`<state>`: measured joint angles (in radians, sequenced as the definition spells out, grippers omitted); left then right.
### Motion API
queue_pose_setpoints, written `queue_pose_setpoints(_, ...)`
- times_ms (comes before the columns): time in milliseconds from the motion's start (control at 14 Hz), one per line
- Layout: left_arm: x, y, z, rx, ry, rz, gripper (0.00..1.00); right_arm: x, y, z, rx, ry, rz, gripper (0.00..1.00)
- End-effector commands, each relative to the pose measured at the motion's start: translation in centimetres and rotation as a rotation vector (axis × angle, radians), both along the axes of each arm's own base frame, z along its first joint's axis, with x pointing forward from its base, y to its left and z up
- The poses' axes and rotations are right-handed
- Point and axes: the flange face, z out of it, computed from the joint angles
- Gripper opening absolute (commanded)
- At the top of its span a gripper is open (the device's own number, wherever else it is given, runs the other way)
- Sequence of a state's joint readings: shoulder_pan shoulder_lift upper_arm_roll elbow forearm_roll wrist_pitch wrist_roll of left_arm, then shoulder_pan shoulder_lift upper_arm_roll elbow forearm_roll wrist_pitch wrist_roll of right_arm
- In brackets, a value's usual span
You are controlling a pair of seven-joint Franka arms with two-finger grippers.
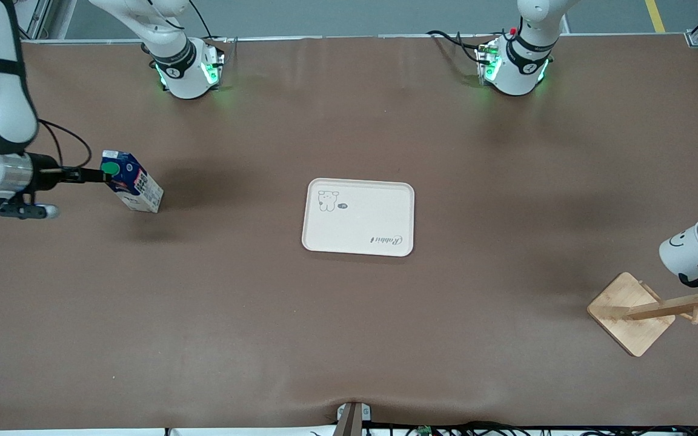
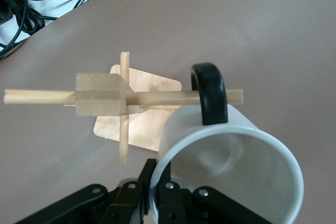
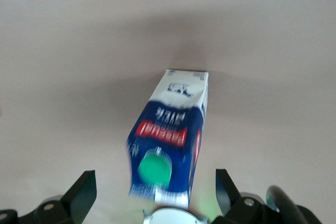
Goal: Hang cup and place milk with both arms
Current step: 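Lower the milk onto the table and open the right gripper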
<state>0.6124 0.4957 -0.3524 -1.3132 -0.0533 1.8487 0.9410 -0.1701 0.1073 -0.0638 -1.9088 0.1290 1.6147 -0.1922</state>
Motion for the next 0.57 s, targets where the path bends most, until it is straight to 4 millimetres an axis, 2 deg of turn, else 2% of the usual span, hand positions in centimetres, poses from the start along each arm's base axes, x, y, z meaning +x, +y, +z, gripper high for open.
queue_pose_setpoints(0,0.3,-0.4,0.5,-0.033,-0.014,-0.004,1.00,2.6,0.2,5.2,0.000,0.000,0.044,1.00)
queue_pose_setpoints(71,0.3,-0.7,0.9,-0.054,-0.019,0.008,1.00,3.2,0.1,5.7,-0.005,-0.016,0.046,1.00)
queue_pose_setpoints(214,0.1,-1.3,2.0,-0.058,-0.018,0.029,1.00,5.5,0.0,10.3,-0.036,-0.111,0.053,1.00)
queue_pose_setpoints(286,-0.2,-1.7,2.8,-0.058,-0.011,0.055,1.00,5.7,-0.5,12.6,-0.040,-0.126,0.050,1.00)
queue_pose_setpoints(429,-0.9,-2.5,4.9,-0.055,0.004,0.134,1.00,5.7,-1.1,16.1,-0.069,-0.160,0.048,1.00)
queue_pose_setpoints(500,-1.1,-2.8,5.0,-0.064,0.026,0.175,1.00,5.7,-1.2,17.6,-0.113,-0.179,0.057,1.00)
